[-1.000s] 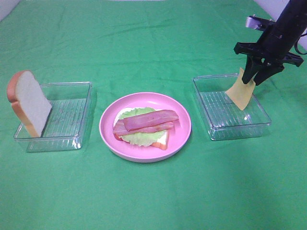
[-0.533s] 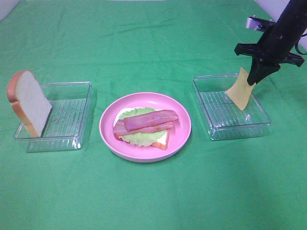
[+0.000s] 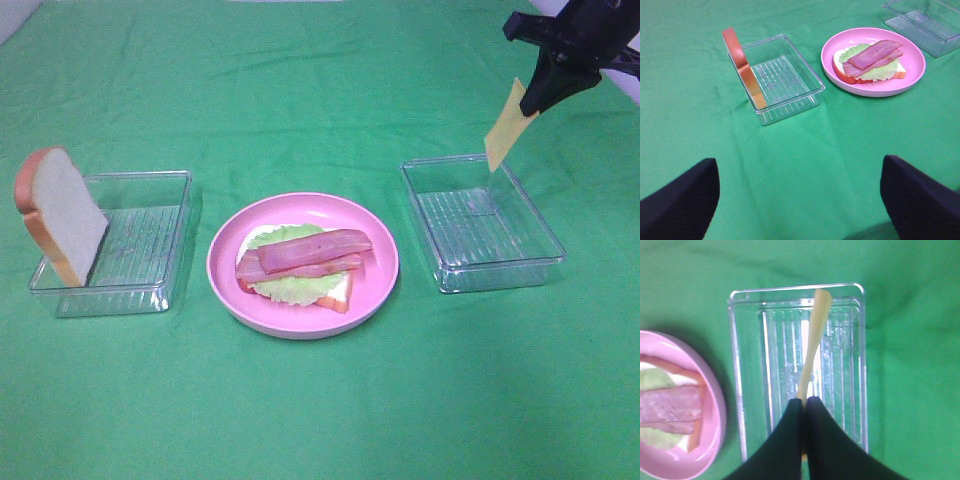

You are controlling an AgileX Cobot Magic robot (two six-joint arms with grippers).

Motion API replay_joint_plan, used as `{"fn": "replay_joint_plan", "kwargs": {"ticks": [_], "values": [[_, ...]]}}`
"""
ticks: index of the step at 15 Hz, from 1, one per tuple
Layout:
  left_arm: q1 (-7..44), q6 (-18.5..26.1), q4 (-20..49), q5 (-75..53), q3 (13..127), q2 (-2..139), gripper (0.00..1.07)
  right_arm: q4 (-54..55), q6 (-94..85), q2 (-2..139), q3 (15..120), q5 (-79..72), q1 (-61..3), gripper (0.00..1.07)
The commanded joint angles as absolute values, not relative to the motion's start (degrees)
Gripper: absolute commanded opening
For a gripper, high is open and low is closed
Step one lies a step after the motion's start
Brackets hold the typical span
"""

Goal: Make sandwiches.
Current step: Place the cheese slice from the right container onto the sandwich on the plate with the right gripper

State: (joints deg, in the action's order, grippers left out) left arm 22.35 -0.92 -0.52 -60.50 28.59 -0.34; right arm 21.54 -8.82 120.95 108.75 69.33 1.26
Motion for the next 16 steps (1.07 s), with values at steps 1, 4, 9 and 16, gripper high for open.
{"fn": "replay_joint_plan", "kwargs": {"ticks": [1,4,9,16], "values": [[22.40,-0.97,-0.34,-59.82,28.53,-1.49,0.83,27.56,-11.40,117.51,107.66,72.48,1.26,0.00],[22.40,-0.97,-0.34,-59.82,28.53,-1.49,0.83,36.90,-15.53,112.24,102.16,72.88,0.29,0.00],[22.40,-0.97,-0.34,-59.82,28.53,-1.49,0.83,39.88,-16.27,107.77,91.04,62.34,-14.32,0.00],[22.40,-0.97,-0.34,-59.82,28.53,-1.49,0.83,50.36,-18.05,118.83,89.44,52.43,-27.22,0.00]]}}
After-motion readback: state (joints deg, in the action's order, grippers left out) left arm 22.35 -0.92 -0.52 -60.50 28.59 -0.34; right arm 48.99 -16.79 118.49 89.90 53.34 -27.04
